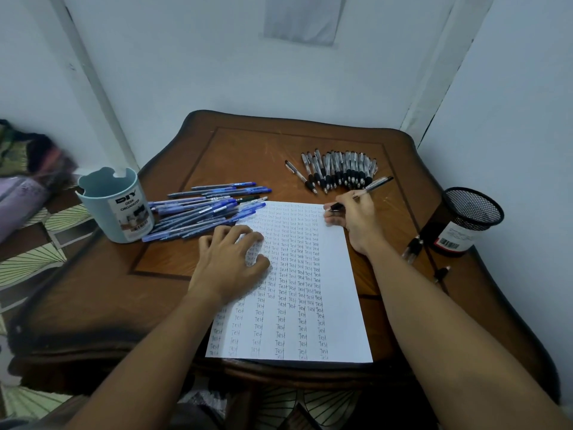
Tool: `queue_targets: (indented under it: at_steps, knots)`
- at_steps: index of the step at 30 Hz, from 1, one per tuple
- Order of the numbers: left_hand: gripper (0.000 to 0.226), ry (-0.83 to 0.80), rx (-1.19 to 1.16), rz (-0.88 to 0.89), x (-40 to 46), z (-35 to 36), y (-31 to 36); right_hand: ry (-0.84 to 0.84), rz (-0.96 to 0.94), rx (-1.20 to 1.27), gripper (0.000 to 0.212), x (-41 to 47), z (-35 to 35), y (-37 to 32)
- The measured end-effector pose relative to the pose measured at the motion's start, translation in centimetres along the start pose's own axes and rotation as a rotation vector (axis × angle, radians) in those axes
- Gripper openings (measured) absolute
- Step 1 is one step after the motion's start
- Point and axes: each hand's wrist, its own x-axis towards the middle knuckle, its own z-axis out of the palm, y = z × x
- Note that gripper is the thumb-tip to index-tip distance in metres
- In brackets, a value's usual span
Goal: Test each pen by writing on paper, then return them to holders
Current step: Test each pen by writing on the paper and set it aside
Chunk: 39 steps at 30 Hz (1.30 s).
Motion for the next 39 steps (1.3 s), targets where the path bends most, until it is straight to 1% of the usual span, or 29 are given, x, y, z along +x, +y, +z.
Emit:
queue_targets:
  at_steps: [2, 5, 7, 9, 11, 14, 15, 17, 21, 24, 28, 31, 33, 34, 37, 39]
  knots:
    - [0.063, 0.002, -0.006, 0.002, 0.0, 0.0, 0.0, -0.059, 0.035, -0.083, 0.020, 0.3, -0.1, -0.7]
    - [0.064, 0.012, -0.011, 0.010, 0.0, 0.0, 0.1, -0.118, 0.039, -0.276, 0.026, 1.2, 0.0, -2.4]
    - [0.064, 0.018, -0.016, 0.015, 0.0, -0.1, 0.1, -0.113, 0.020, -0.367, 0.035, 2.4, 0.3, -3.6]
    - [0.063, 0.025, -0.025, 0.016, 0.0, -0.2, 0.1, -0.077, 0.042, -0.413, 0.041, 3.6, 0.9, -4.5]
    - [0.063, 0.027, -0.026, 0.016, 0.0, -0.3, 0.1, -0.048, 0.098, -0.424, 0.038, 4.6, 1.6, -5.4]
    - [0.059, 0.023, -0.020, 0.019, 0.0, -0.3, 0.3, 0.008, 0.144, -0.398, 0.020, 6.4, 2.7, -5.6]
    - [0.058, 0.025, -0.022, 0.018, 0.0, -0.3, 0.3, 0.036, 0.144, -0.404, 0.018, 6.9, 3.1, -5.5]
    - [0.055, 0.030, -0.026, 0.018, 0.0, -0.4, 0.4, 0.092, 0.119, -0.480, 0.018, 7.8, 3.6, -5.2]
    - [0.049, 0.042, -0.027, 0.016, -0.1, -0.2, 0.2, 0.200, 0.024, -0.751, 0.016, 8.3, 4.1, -4.7]
    - [0.050, 0.040, -0.023, 0.012, 0.0, -0.2, 0.0, 0.231, -0.031, -0.942, 0.020, 8.1, 4.1, -4.4]
    - [0.049, 0.029, -0.017, 0.013, 0.0, -0.2, -0.2, 0.215, -0.093, -0.978, 0.021, 7.5, 3.7, -4.1]
    - [0.048, 0.026, -0.007, 0.021, 0.0, -0.2, -0.4, 0.138, -0.123, -0.997, 0.017, 6.0, 2.8, -4.8]
    - [0.052, 0.028, -0.004, 0.020, 0.0, -0.2, -0.7, 0.007, -0.121, -1.071, 0.009, 4.5, 1.7, -5.6]
    - [0.054, 0.027, -0.004, 0.019, 0.0, -0.2, -0.6, -0.083, -0.117, -1.114, 0.009, 3.6, 0.7, -6.0]
    - [0.058, 0.016, 0.008, 0.019, 0.1, -0.1, -0.5, -0.361, -0.092, -1.367, 0.024, 1.1, -2.5, -7.1]
    - [0.060, 0.014, 0.017, 0.020, 0.1, 0.0, -0.3, -0.450, -0.054, -1.494, 0.035, -0.6, -4.5, -7.6]
